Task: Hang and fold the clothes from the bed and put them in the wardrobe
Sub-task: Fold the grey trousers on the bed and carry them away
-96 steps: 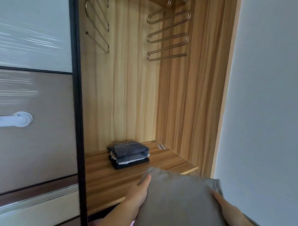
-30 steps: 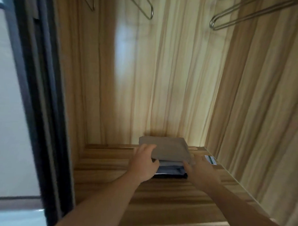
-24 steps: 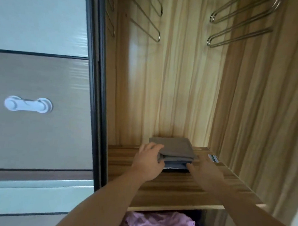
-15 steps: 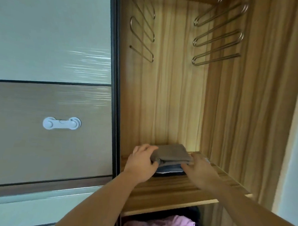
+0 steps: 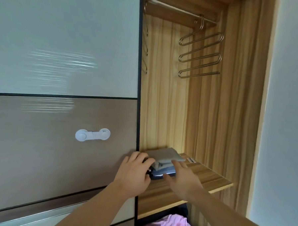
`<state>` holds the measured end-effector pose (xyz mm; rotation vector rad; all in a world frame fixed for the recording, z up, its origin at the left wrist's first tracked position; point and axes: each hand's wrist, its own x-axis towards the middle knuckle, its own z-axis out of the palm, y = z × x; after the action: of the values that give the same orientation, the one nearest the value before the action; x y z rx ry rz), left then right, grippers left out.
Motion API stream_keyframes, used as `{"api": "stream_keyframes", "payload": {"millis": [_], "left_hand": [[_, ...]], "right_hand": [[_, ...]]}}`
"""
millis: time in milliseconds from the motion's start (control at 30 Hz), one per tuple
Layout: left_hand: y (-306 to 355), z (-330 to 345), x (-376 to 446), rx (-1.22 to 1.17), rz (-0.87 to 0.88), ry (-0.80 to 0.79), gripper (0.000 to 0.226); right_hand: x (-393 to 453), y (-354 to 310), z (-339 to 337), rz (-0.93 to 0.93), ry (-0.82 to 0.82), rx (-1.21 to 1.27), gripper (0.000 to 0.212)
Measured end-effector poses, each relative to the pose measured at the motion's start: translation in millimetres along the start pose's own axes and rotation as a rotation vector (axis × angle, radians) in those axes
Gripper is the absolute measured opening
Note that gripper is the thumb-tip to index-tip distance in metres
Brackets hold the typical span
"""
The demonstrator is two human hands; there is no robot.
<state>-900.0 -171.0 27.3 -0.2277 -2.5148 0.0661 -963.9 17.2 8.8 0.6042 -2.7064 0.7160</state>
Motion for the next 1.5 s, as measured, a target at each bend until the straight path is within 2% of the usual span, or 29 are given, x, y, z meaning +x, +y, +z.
{"api": "stream_keyframes", "payload": {"millis": [167, 267, 367, 400, 533, 633, 733, 867, 1033, 1267, 1367, 1500], "left_hand": [[-18.4, -44.6, -39.2, 0.058, -0.048, -0.018, 0.055], [-31.4, -65.7, -68.9, 0.152, -0.07, -0.078, 0.053], [-46.5, -83.7, -88.7, 0.244, -0.03, -0.1, 0.054], [-52.3, -88.7, -91.4, 0.273, -0.024, -0.084, 0.055], [-82.7, -97.7, -92.7, 0.36, 0.065, -0.093, 0.061], [-109.6, -93.6, -94.0, 0.387, 0.132, -0.12, 0.064], [-141.8, -85.2, -93.3, 0.367, 0.188, -0.124, 0.063], [-177.6, -79.2, -89.6, 0.381, 0.367, -0.105, 0.058], [-186.5, -74.3, -82.1, 0.316, 0.454, -0.071, 0.052], [-171.4, -67.3, -69.7, 0.3, 0.464, 0.011, 0.047], [-159.7, -64.4, -61.6, 0.334, 0.445, 0.069, 0.047], [-141.4, -51.4, -42.2, 0.33, 0.453, 0.068, 0.05]], "right_hand": [[-34.9, -32.0, -9.8, 0.033, 0.024, 0.104, 0.063], [-55.7, -53.7, 1.8, 0.027, 0.013, 0.258, 0.062], [-77.2, -77.2, 24.6, 0.096, -0.045, 0.417, 0.062], [-80.4, -84.8, 30.9, 0.129, -0.06, 0.489, 0.063], [-78.2, -128.3, 31.8, 0.459, -0.112, 0.938, 0.059], [-70.0, -161.8, 48.6, 0.557, -0.121, 1.105, 0.062], [-59.5, -197.8, 78.5, 0.632, -0.038, 1.127, 0.067], [-50.8, -235.9, 111.1, 0.704, 0.015, 1.15, 0.072], [-26.6, -253.2, 117.2, 0.753, 0.091, 1.182, 0.065], [-3.9, -238.8, 116.4, 0.815, 0.196, 1.193, 0.052], [3.1, -220.9, 114.2, 0.814, 0.211, 1.184, 0.055], [12.0, -194.2, 110.5, 0.802, 0.23, 1.17, 0.063]]}}
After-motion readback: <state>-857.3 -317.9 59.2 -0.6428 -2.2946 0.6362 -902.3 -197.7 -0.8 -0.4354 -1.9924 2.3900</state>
